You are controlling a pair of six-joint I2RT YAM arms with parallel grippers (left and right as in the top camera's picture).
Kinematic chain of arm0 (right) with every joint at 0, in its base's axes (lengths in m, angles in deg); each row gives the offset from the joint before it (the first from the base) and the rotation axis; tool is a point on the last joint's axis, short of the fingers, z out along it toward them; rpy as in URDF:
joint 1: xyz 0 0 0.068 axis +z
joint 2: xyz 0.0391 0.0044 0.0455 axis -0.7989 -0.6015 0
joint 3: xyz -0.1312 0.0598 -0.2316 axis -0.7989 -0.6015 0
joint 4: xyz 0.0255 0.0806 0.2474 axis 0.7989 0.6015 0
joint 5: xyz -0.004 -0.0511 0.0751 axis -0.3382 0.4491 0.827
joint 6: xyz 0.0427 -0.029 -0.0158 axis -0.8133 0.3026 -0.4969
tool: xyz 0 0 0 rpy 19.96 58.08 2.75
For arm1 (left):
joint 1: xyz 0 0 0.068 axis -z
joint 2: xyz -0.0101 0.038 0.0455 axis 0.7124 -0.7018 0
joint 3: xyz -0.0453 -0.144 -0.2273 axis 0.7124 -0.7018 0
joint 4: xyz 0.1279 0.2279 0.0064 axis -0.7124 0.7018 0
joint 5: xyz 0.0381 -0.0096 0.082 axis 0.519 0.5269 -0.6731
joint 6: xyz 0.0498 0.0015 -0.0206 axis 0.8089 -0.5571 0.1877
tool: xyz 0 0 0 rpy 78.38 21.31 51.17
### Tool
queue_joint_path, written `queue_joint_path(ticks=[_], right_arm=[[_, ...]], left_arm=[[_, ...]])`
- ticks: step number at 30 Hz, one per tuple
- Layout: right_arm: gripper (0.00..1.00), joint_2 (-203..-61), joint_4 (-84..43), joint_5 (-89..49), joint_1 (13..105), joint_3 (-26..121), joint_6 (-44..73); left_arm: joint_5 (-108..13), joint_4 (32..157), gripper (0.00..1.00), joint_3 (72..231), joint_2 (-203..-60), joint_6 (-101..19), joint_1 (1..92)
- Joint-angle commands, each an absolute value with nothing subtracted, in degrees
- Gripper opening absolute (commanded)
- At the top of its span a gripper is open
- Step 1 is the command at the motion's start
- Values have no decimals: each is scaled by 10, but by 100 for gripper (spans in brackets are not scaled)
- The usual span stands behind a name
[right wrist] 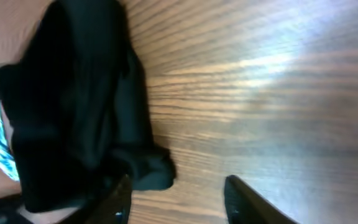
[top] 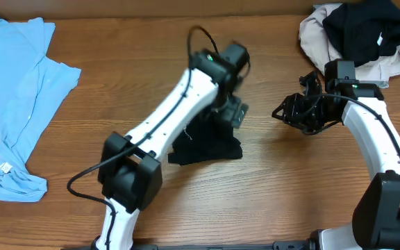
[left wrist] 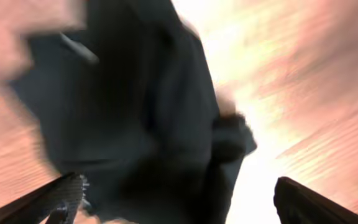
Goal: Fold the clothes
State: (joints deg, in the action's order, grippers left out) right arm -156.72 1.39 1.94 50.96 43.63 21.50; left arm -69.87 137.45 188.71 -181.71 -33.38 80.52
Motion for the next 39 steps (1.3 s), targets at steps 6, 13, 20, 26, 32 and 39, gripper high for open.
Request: queue_joint_path(ticks=[6,13,20,26,32,39], right_arm=[[76,-1570,-52,-27,644,450,177],[94,-1640,-106,-48,738,450,169],[96,-1717,-168,-50,777,450,128],[18,-1734,-234,20,778,449,76],[4,-1718,-272,80,760,455,57],[4,-1626,-266,157,666,512,41]], left_arm=[[-662,1489,100,2230,-1806,-371,683],[-665,1540,100,2284,-1806,-370,618],[-690,1560,100,2274,-1806,-359,596],[-700,1560,100,2274,-1809,-357,596],[-716,1560,100,2266,-1810,-357,596],[-741,1554,100,2241,-1810,-358,596]])
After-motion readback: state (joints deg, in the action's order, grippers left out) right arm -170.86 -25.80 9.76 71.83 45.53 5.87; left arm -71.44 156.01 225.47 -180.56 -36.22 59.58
